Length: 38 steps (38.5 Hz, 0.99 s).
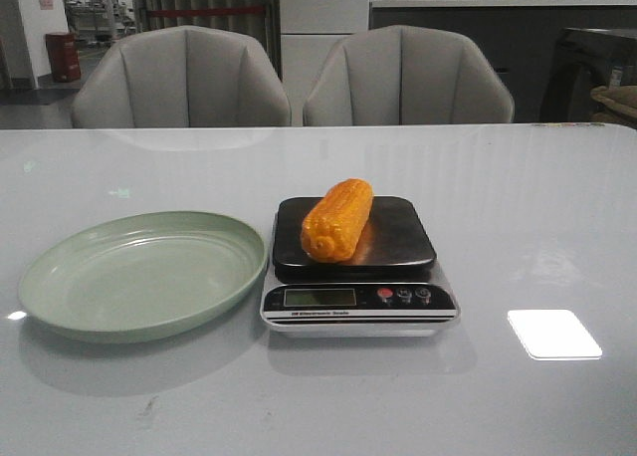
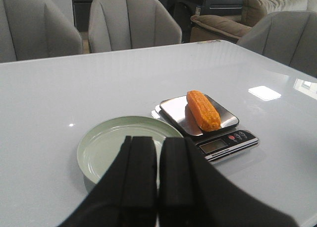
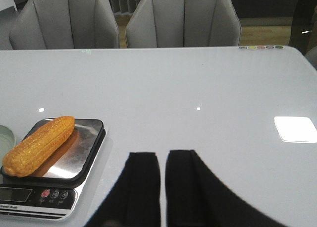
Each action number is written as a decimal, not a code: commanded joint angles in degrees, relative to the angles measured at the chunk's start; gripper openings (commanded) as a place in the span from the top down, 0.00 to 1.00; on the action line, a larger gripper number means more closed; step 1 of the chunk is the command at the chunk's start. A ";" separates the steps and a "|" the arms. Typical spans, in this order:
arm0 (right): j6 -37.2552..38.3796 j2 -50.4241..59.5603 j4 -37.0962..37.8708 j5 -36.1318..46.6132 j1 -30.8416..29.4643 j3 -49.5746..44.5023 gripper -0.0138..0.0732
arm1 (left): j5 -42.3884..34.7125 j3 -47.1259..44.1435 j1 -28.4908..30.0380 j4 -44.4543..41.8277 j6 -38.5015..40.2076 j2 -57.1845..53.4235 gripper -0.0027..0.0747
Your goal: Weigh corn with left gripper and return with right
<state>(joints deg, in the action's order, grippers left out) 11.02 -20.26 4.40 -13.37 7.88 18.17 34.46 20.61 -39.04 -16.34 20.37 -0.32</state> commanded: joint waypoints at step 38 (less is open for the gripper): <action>12.26 -65.63 -4.40 -24.03 23.35 56.89 0.17 | -4.88 1.28 -0.35 -0.71 0.00 -1.08 0.81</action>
<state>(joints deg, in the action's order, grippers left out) 20.18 -83.25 -0.92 -36.76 30.96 69.31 34.04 20.61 -39.04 -16.34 20.33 -0.32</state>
